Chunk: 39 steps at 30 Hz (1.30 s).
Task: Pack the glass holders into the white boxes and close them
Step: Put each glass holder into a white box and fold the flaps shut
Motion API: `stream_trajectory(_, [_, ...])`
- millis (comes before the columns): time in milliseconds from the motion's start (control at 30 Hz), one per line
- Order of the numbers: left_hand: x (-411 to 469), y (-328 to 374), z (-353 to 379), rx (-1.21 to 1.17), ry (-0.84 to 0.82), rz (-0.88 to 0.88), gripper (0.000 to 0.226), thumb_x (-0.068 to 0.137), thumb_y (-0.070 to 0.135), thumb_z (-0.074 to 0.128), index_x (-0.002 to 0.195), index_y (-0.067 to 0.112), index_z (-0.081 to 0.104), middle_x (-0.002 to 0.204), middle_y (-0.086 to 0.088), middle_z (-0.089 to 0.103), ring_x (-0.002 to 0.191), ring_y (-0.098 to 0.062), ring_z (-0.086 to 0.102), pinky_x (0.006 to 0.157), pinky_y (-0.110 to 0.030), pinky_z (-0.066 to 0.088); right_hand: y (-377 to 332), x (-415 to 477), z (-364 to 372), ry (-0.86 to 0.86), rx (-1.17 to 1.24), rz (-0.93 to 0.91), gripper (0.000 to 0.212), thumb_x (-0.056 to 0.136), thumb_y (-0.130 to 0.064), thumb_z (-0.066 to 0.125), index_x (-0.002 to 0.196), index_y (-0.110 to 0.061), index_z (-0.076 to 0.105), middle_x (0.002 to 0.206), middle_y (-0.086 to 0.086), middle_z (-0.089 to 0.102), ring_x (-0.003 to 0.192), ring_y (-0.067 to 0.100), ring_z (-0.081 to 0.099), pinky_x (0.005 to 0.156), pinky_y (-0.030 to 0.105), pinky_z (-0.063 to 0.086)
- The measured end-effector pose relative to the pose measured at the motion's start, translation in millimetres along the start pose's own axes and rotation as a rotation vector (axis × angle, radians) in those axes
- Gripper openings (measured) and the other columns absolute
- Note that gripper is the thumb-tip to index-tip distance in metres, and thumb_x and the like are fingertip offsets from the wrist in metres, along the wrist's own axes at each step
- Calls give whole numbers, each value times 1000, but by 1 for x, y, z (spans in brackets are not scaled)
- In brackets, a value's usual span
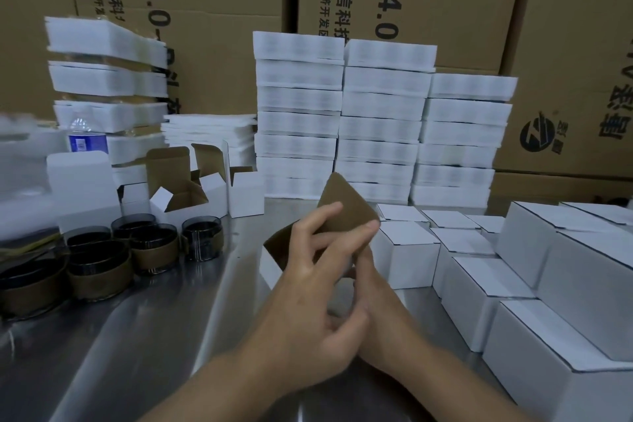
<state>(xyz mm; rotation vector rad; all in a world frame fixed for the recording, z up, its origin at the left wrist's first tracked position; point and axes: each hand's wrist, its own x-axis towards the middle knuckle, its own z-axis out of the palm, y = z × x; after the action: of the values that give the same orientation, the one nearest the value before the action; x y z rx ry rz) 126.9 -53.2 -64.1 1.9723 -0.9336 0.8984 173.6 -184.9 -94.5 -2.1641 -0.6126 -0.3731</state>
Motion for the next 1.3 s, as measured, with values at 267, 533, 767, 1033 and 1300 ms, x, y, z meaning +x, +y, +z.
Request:
stream_trajectory(267, [3,-4,-13,-50,223,24,49,77,18,57,125,21,49,136,-3,40,132,-10,41,104,-19,38,0,3,2,128,148,22,100,61,-50,72,139,-53,9,112,-36,51,104,-8,54,80,5,42])
stream_trajectory(533, [2,-37,-16,-172,293,-563,54,80,23,73,107,55,40,120,22,43,111,5,47,84,-19,45,6,2,-4,-36,49,78,89,59,-62,61,126,-75,5,114,-48,36,110,-18,42,80,9,39])
stream_trajectory(767, [4,-47,-12,-257,397,-743,41,85,14,66,105,44,45,122,14,46,95,2,50,64,-10,38,6,1,-4,-93,165,97,79,64,-69,56,135,-66,20,128,-33,42,118,-18,41,91,4,38])
stream_trajectory(1033, [5,-47,-10,-442,442,-844,32,87,16,66,111,34,53,96,21,52,79,12,52,54,-2,38,-1,1,-2,8,181,160,51,82,-62,47,132,-58,37,106,-46,53,106,-30,40,82,-4,32])
stream_trajectory(1300, [4,-46,-5,-475,404,-820,23,91,15,61,109,29,54,97,13,55,65,25,50,51,4,36,-2,4,1,-15,332,219,41,79,-44,34,112,-53,55,101,-20,68,101,-1,59,93,32,45])
